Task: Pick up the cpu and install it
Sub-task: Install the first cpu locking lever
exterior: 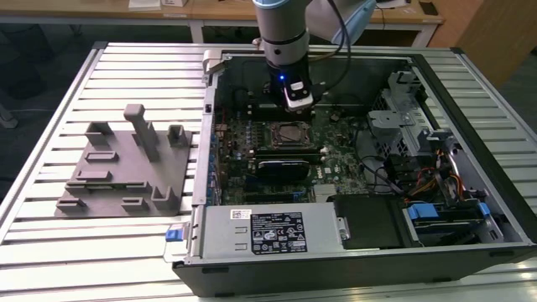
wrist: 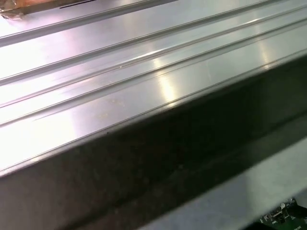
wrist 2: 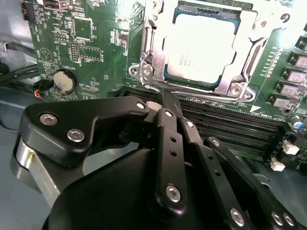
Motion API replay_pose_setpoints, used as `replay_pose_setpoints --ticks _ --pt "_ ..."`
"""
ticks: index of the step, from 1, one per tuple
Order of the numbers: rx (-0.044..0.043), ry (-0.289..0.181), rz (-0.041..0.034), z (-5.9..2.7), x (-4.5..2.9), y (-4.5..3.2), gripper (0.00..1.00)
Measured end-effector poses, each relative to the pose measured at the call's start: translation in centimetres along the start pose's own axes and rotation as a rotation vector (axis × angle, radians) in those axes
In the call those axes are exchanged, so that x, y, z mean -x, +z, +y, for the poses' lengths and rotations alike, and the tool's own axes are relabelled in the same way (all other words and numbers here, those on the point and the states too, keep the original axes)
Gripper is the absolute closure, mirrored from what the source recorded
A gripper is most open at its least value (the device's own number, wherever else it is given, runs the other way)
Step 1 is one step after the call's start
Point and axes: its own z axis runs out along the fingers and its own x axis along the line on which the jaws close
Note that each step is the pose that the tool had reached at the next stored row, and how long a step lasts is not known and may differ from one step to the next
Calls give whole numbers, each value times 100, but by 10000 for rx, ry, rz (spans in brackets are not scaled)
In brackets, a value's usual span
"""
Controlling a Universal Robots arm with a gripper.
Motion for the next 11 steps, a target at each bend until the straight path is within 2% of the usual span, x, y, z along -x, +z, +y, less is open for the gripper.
replay_pose_setpoints --ticks 8,11 --pt "0 1 0 19 23 -126 89" --pt "0 2 2 23 28 -147 89"
